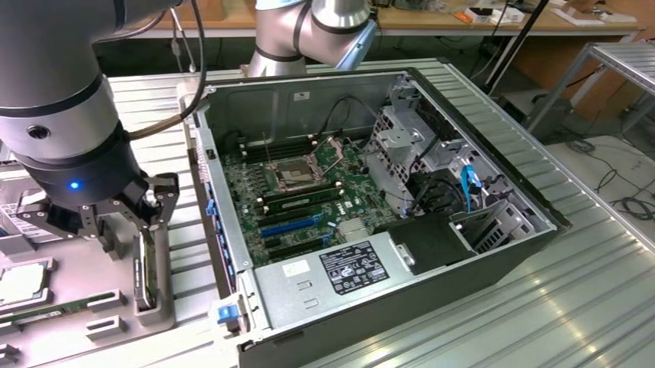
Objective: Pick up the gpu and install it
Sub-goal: 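Pick up the gpu and move the gpu toward the slot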
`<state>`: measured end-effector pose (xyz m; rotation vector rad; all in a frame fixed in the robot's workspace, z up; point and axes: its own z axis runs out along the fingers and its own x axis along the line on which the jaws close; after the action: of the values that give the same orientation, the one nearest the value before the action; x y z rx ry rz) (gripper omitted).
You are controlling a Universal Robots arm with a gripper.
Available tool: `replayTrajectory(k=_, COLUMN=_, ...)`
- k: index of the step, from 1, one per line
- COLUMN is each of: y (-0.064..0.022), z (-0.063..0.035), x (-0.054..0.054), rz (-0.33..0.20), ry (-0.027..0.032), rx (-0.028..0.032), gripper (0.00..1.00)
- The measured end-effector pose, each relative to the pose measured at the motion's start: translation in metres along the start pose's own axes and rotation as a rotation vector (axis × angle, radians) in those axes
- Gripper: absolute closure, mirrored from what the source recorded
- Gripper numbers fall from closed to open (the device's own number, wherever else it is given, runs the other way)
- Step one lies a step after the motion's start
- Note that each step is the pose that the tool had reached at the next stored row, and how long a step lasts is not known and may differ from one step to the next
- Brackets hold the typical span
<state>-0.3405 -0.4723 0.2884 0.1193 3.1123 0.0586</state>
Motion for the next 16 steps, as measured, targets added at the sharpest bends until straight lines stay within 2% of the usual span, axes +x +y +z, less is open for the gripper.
replayTrajectory(k=16, y=-0.0026, z=0.0221, x=0.001, rz=0.016, ry=-0.0008, rx=0.002, gripper=0.52)
